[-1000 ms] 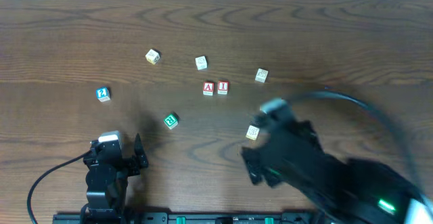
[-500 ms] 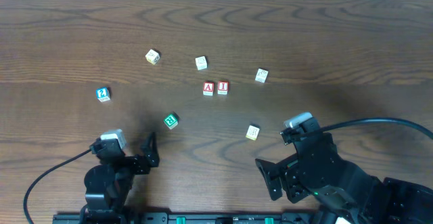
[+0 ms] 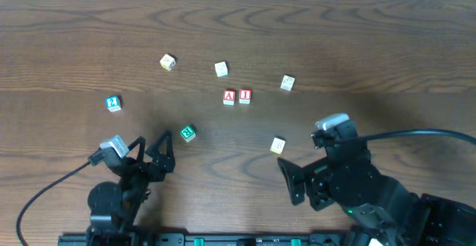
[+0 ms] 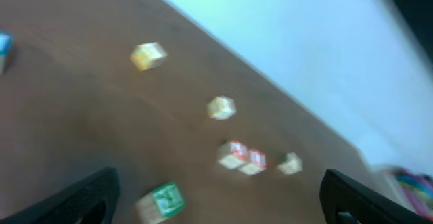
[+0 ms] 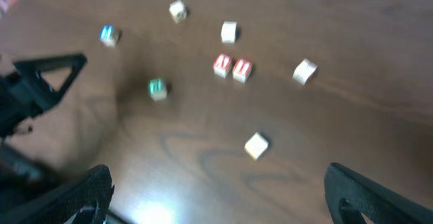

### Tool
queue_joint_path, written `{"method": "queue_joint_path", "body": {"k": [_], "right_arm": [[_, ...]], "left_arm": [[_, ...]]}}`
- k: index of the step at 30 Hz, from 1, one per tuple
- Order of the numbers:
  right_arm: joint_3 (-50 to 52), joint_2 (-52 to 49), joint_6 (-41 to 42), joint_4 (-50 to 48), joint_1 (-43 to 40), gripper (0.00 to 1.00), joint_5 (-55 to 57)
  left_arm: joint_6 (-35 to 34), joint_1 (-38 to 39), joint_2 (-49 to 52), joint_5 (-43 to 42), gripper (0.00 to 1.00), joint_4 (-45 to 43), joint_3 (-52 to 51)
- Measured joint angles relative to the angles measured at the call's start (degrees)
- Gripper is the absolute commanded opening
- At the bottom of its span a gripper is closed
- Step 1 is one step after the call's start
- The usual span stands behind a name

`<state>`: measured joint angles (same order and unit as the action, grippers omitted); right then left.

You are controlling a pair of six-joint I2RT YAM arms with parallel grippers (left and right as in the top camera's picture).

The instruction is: Spell out Ai2

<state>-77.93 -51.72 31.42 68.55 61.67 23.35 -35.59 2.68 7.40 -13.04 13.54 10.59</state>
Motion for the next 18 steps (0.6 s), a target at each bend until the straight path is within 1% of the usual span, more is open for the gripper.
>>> {"method": "queue_joint_path", "body": {"k": [2, 4, 5, 6, 7, 11, 14, 18], "right_arm": [[0.02, 0.00, -0.02, -1.25, -0.04, 0.99, 1.68], [0.07, 0.00, -0.28, -2.38, -0.42, 0.99, 2.71], [0.09, -0.02, -0.57, -2.69, -0.94, 0.99, 3.39], [0.11, 0.00, -0.66, -2.69, -1.22, 0.99, 3.65], [0.11, -0.02, -0.68, -2.80, -1.57, 0.99, 3.89], [0.15, -0.11, -0.90, -2.03, -3.48, 0.99, 4.61], [0.17, -0.15, -0.96, -1.27, -4.09, 0.99, 4.79], [0.17, -0.13, -1.05, 0.04, -4.59, 0.99, 4.81]], "left_arm": [[1.57, 0.00, 5.57, 3.72, 0.96, 2.29, 4.07], [3.93, 0.00, 12.55, 7.96, 0.95, 5.66, 10.47], [5.86, 0.00, 18.67, 11.19, 0.95, 9.11, 16.70], [6.93, -0.02, 21.92, 12.90, 0.95, 10.49, 19.89], [7.93, -0.07, 26.51, 14.86, 0.95, 14.93, 24.72], [10.84, -1.99, 45.90, 20.74, 0.95, 28.24, 43.04], [11.78, -5.01, 57.44, 22.62, 0.95, 34.93, 51.54], [12.11, -9.73, 68.57, 23.43, 0.95, 37.07, 55.84]]}}
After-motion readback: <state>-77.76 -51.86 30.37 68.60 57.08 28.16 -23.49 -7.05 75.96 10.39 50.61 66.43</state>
